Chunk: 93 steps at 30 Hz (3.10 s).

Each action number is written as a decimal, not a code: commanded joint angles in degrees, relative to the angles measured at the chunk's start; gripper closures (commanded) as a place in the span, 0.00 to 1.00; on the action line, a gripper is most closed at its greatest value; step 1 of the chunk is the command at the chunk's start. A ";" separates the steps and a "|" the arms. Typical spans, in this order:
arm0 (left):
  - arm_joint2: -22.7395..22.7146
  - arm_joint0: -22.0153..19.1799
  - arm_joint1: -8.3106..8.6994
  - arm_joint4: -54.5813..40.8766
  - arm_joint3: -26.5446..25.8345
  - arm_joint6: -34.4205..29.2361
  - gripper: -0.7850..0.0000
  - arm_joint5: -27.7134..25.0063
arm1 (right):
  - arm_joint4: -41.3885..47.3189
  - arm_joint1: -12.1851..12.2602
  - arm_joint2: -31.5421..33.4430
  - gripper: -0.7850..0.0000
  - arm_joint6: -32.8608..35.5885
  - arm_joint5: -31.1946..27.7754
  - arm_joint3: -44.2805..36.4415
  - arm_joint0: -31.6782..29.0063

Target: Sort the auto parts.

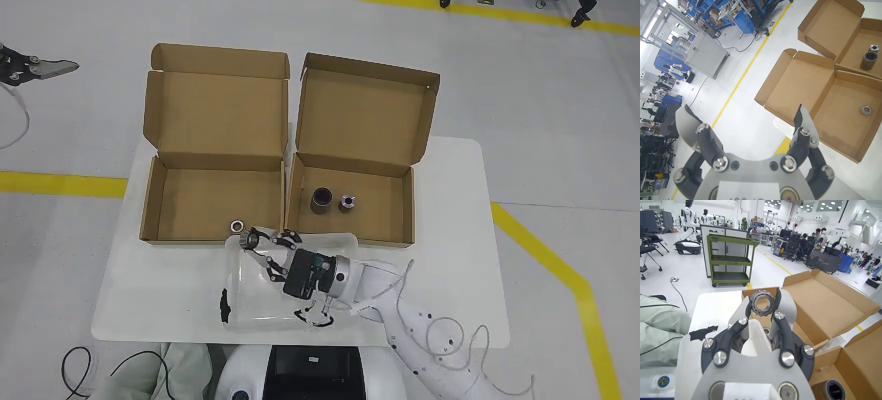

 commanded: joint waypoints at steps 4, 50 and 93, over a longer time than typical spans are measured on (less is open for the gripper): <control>0.00 0.00 0.00 0.00 0.00 0.00 0.00 0.00 | 0.35 -0.30 -0.71 1.00 0.04 0.20 -2.05 2.59; 0.00 0.00 0.00 0.00 0.00 0.00 0.00 0.00 | 7.36 -2.04 3.50 1.00 14.59 4.50 -16.85 18.17; 0.00 0.00 0.00 0.00 0.00 0.00 0.00 0.00 | 5.01 -3.83 -4.73 1.00 27.16 7.96 2.81 17.62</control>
